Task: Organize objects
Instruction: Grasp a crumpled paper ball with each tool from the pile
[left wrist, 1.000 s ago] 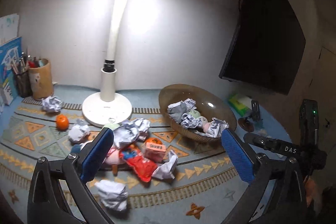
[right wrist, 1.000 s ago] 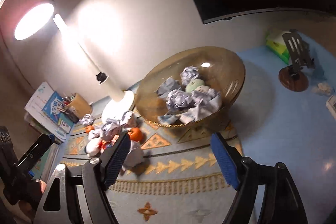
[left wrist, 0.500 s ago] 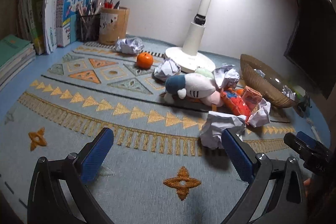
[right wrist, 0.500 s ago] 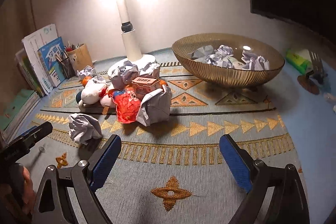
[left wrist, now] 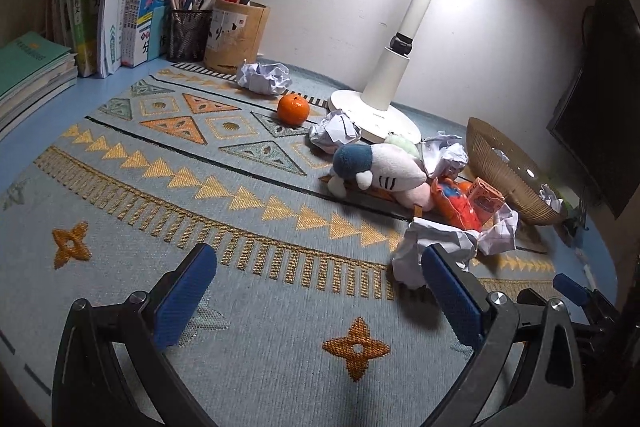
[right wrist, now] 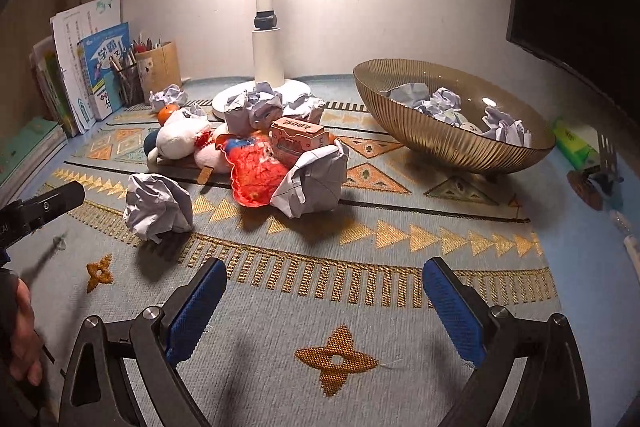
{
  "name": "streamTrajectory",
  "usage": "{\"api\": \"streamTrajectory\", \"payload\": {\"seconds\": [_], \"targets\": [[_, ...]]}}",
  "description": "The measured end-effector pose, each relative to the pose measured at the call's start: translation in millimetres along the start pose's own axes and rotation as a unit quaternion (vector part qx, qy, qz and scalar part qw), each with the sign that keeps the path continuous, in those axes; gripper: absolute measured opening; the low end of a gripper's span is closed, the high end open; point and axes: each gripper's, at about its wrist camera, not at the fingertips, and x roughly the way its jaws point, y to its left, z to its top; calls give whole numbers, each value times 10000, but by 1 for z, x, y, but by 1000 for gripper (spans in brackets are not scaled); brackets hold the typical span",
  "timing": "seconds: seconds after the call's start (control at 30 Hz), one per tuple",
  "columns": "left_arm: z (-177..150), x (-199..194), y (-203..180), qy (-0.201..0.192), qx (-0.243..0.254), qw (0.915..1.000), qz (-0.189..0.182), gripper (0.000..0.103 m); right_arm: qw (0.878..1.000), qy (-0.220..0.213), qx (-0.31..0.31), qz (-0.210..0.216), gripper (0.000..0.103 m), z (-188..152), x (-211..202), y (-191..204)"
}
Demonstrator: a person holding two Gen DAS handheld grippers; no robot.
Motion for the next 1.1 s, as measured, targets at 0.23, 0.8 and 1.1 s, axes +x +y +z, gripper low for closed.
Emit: {"api": "streamTrajectory", "payload": {"seconds": [0.23, 0.8, 1.1], "targets": [[0, 0, 3, 27, -60, 10000, -47, 102, 10000, 10, -11, 32, 98, 0, 1, 1], [2, 1, -28, 330, 616, 9951, -700, 102, 9965, 102, 490, 663, 98, 11, 2, -19], [0, 48, -88, 983, 1611, 9807, -514, 101, 9875, 685, 1046, 965, 94, 65, 55, -39]]}}
